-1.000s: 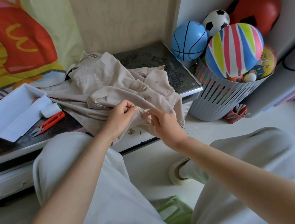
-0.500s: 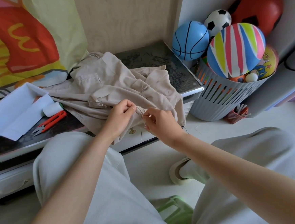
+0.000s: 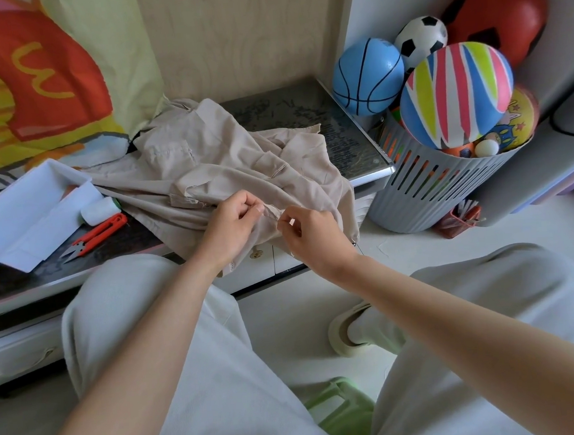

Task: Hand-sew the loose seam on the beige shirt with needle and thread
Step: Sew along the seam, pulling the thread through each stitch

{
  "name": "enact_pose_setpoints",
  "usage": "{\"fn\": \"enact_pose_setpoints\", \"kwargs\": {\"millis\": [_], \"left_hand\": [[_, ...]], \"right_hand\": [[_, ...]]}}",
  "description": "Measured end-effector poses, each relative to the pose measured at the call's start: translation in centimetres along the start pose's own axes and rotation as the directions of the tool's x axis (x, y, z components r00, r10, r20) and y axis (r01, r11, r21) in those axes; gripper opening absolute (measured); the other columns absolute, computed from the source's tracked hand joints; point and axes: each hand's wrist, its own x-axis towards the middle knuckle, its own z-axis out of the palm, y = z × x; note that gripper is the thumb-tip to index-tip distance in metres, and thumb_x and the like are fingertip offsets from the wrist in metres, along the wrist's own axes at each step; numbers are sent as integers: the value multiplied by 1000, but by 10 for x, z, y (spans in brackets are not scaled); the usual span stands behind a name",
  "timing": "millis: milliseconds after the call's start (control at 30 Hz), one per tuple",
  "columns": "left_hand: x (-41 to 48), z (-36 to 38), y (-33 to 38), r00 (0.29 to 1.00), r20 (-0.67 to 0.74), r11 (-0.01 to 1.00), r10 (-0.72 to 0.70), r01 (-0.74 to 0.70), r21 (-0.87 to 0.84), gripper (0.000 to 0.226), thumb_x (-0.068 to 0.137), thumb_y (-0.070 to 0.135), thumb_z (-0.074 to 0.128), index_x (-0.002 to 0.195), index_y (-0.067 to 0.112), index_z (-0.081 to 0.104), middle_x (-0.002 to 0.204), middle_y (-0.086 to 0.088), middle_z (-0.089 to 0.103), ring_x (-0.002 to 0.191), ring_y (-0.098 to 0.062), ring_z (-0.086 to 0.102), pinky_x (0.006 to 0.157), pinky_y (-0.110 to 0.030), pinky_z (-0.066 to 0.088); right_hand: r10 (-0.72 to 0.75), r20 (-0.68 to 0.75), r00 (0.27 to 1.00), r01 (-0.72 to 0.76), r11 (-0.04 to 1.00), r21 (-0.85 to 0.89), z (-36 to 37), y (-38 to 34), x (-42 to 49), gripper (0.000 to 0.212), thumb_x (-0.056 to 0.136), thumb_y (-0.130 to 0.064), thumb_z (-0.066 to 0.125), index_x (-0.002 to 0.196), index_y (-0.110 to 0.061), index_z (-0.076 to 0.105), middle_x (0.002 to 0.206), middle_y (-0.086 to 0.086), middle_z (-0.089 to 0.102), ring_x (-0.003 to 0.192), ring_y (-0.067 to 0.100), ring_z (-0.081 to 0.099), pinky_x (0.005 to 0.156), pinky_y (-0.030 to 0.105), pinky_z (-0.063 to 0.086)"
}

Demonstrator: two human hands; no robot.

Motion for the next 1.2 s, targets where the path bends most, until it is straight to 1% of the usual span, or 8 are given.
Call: {"fn": "enact_pose_setpoints", "kwargs": {"millis": [200, 400, 633, 833, 933, 1033, 1100, 1200], "left_hand": [[-6, 2, 2, 994, -2, 993, 105, -105, 58, 22, 95, 7, 51, 75, 17, 51, 48, 16, 52, 48, -1, 39, 57, -27, 32], [-11, 5, 7, 991, -43, 989, 126, -122, 87, 6, 92, 9, 58, 88, 12, 55, 75, 6, 68, 74, -14, 64, 74, -29, 47], [-13, 3, 7, 989, -109, 973, 98, -73, 217, 6, 90, 12, 62, 87, 7, 60, 69, 9, 64, 74, -20, 63, 73, -33, 48], [-12, -1, 10, 966, -237, 956, 103, -30, 292, 4, 88, 11, 59, 86, 7, 61, 67, -5, 59, 66, -22, 52, 57, -20, 37], [-11, -2, 10, 960, -258, 954, 104, -24, 298, 5, 88, 10, 59, 86, 6, 61, 66, -7, 57, 64, -18, 48, 54, -9, 35], [-12, 0, 10, 961, -259, 961, 93, -18, 277, 4, 87, 10, 60, 84, 8, 62, 59, 5, 50, 59, -9, 46, 55, -11, 35], [-12, 1, 10, 965, -241, 966, 107, -44, 254, 4, 86, 11, 63, 82, 9, 62, 62, 10, 51, 61, -5, 48, 58, -15, 37], [-14, 3, 13, 970, -181, 962, 165, -118, 245, 7, 86, 13, 66, 82, 8, 64, 69, 12, 56, 65, 4, 52, 61, -7, 37]], "right_hand": [[8, 27, 1000, -7, 1000, -30, 1, -6, 4, 23, 95, -17, 46, 91, -4, 64, 64, 14, 59, 57, 29, 45, 62, 41, 46], [109, 78, 991, -111, 994, 22, 5, -11, 9, 24, 96, -19, 39, 101, -7, 60, 74, 12, 68, 72, 29, 62, 65, 39, 50], [166, 154, 974, -199, 951, 236, 9, -15, 4, 16, 101, -19, 35, 96, -11, 48, 64, 9, 63, 41, 4, 52, 43, 17, 41], [38, 178, 983, -76, 975, 211, 7, -12, -5, 32, 95, 1, 33, 122, -2, 50, 85, 5, 62, 74, 8, 51, 60, 3, 39], [43, 146, 988, -77, 969, 236, 4, -8, -8, 29, 97, -3, 36, 118, -9, 55, 83, -1, 63, 62, -1, 54, 63, 9, 43], [73, 131, 989, -106, 956, 273, 2, -8, -5, 21, 99, -10, 40, 109, -15, 57, 72, -10, 62, 57, -2, 56, 67, 21, 50], [92, 131, 987, -129, 941, 314, 1, -11, -3, 17, 99, -12, 41, 104, -16, 57, 70, -10, 62, 54, -3, 56, 65, 22, 52], [114, 123, 986, -151, 925, 350, 0, -15, 0, 13, 98, -10, 44, 95, -9, 57, 70, -4, 64, 50, -1, 56, 63, 21, 54]]}}
